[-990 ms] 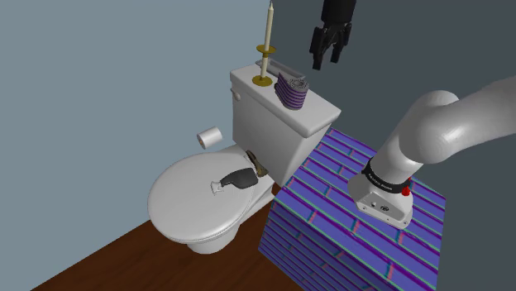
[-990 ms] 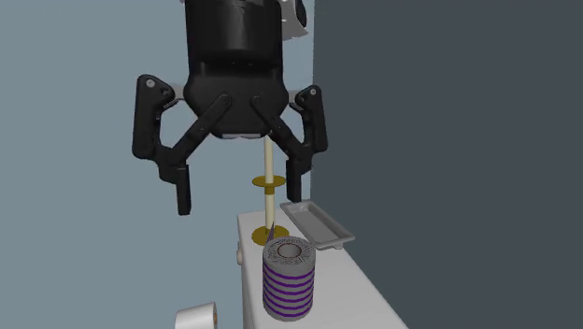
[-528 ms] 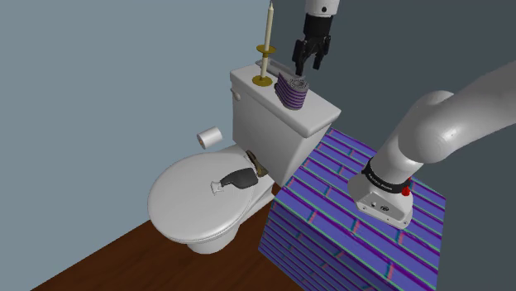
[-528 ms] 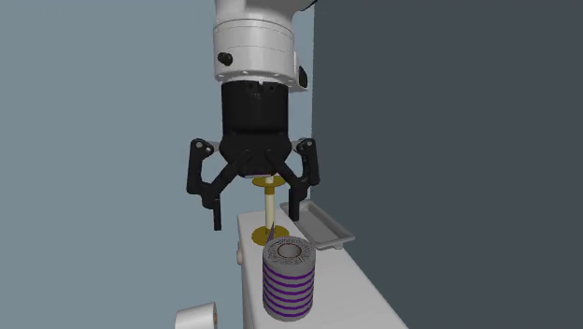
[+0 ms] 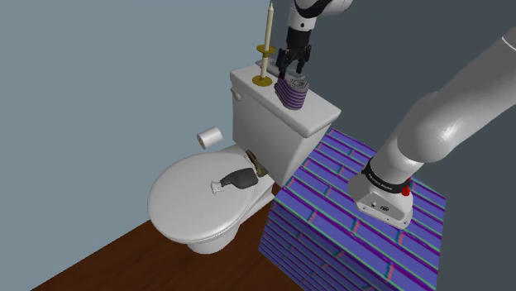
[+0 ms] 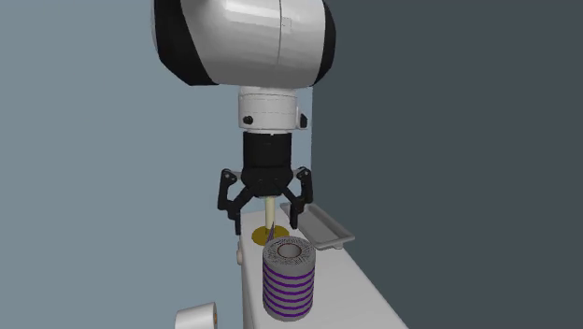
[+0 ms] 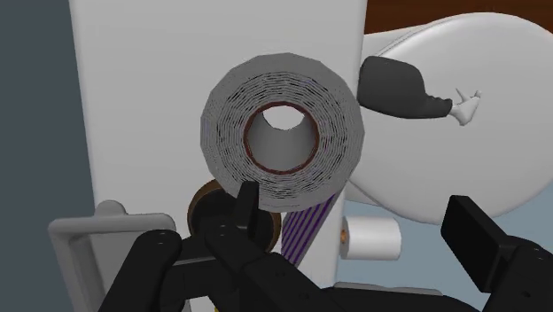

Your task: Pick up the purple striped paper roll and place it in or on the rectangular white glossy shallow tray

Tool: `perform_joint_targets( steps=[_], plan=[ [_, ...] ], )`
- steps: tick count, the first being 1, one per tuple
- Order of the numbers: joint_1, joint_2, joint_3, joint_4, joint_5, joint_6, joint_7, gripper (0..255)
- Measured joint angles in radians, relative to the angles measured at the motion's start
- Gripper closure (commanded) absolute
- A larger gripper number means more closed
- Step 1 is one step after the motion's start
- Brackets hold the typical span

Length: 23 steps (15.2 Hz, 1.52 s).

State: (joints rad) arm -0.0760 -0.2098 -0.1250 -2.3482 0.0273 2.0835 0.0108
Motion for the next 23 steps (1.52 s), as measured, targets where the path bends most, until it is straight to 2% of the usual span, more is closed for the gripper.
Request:
perform_joint_targets(
  steps=[3, 10, 17, 18, 23],
  plan=[
    [-0.007, 0.092, -0.016, 0.051, 0.015, 0.056, -0.025, 0],
    [-0.006, 0.156, -0.018, 0.015, 0.03, 0.16, -0.037, 0],
    [-0.005, 0.165, -0.018, 0.005, 0.033, 0.179, -0.039, 0],
    [-0.005, 0.165, -0.018, 0.005, 0.033, 0.179, -0.039, 255],
    [-0.004, 0.164, -0.016, 0.006, 0.034, 0.18, -0.039, 255]
  ],
)
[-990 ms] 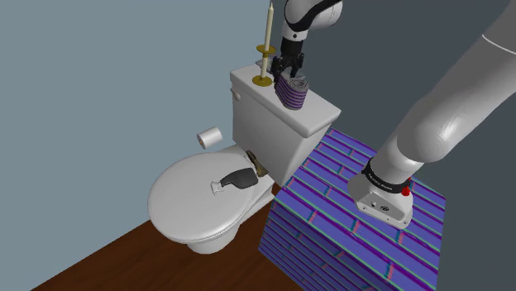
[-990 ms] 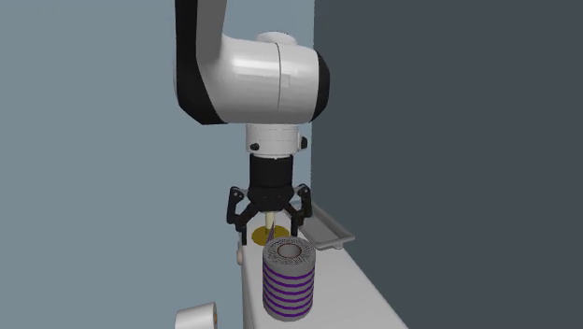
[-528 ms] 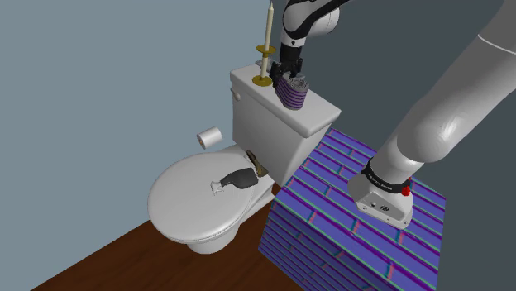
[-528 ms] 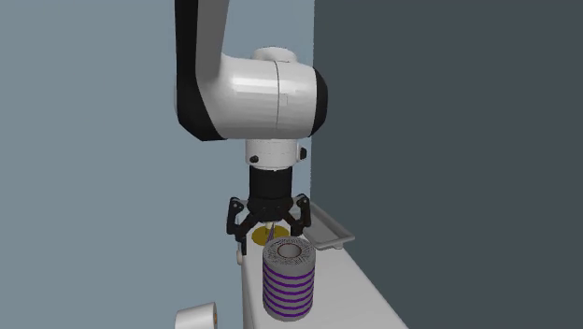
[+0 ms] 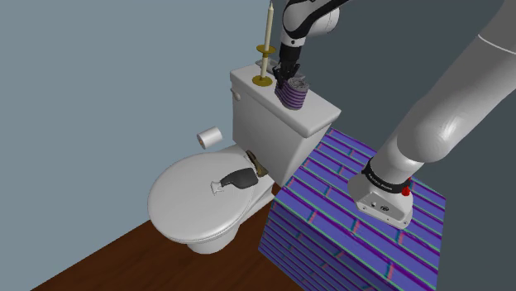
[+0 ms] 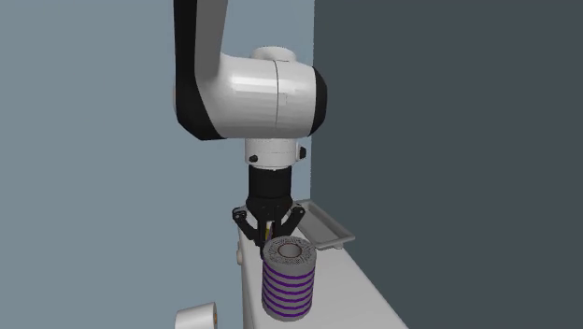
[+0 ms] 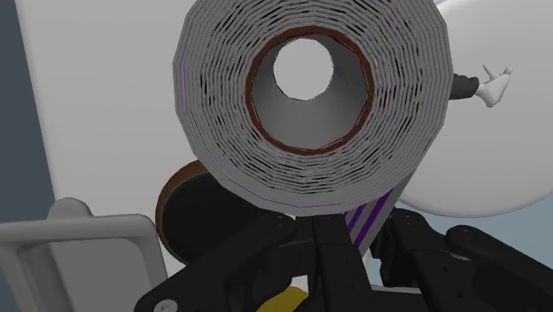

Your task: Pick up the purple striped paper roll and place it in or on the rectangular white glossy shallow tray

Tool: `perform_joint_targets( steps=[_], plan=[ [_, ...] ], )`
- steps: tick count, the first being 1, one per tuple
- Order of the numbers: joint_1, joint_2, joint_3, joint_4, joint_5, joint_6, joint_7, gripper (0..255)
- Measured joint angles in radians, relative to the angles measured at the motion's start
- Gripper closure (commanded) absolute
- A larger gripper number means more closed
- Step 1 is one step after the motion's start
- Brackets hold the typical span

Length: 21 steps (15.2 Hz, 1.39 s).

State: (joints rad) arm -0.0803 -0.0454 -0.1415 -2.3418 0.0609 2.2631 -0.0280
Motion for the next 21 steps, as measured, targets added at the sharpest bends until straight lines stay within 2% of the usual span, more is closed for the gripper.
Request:
perform_joint_targets(
  steps=[7, 21],
  plan=[
    [-0.001, -0.01, -0.001, 0.004, -0.003, -0.017, 0.002, 255],
    [-0.004, -0.103, 0.001, 0.1, -0.025, -0.204, 0.023, 255]
  ],
)
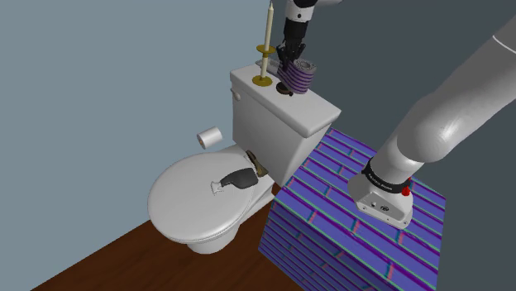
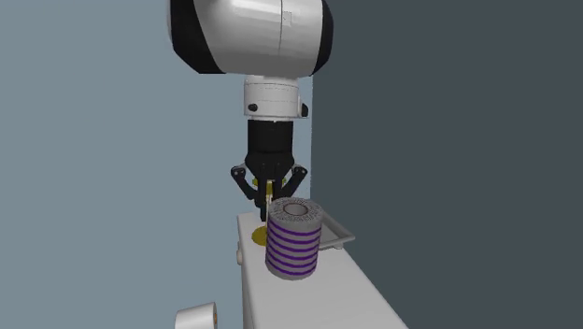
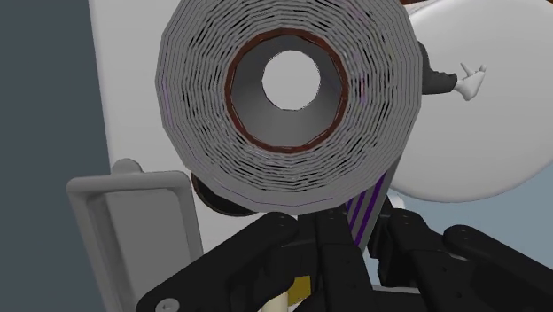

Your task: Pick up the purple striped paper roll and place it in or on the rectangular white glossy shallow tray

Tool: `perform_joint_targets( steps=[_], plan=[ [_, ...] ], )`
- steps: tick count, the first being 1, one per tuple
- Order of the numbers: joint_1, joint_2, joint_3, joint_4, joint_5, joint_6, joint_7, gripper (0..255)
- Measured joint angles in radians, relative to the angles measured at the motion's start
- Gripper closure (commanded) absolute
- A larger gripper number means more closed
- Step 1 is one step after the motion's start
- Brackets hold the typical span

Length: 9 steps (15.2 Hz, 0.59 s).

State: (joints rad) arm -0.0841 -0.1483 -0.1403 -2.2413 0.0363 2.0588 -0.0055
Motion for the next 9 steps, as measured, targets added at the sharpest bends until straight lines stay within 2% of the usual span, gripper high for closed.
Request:
perform_joint_targets(
  steps=[4, 9],
  plan=[
    [0.001, -0.016, 0.002, 0.036, -0.003, -0.052, 0.006, 255],
    [-0.025, 0.105, -0.035, 0.2, 0.01, -0.1, -0.062, 255]
  ],
)
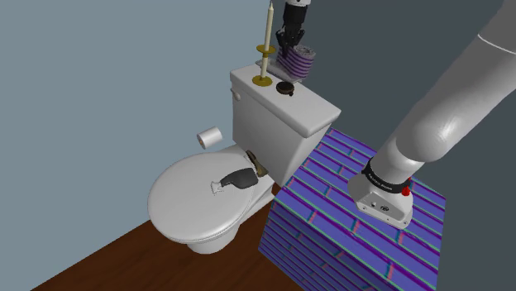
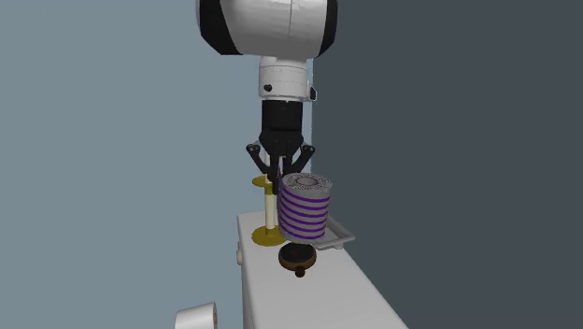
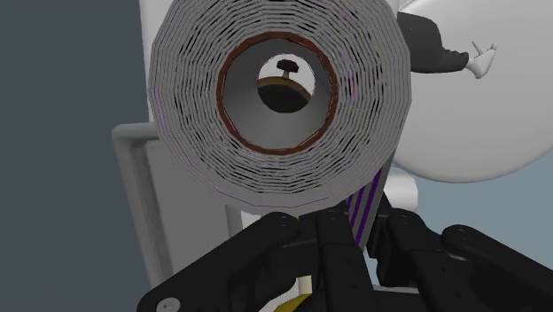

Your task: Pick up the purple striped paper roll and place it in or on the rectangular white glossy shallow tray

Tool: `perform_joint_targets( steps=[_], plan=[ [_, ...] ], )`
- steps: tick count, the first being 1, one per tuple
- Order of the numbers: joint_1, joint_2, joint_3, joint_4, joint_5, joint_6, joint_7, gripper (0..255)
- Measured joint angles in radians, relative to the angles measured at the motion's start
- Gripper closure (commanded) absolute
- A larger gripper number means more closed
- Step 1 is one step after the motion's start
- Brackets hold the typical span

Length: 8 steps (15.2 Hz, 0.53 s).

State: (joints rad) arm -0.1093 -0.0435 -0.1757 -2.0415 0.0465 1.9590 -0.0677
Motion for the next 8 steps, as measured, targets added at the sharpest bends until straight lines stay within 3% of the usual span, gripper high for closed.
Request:
perform_joint_targets(
  steps=[8],
  plan=[
    [-0.064, 0.282, -0.044, 0.383, 0.055, -0.112, -0.114, 255]
  ],
)
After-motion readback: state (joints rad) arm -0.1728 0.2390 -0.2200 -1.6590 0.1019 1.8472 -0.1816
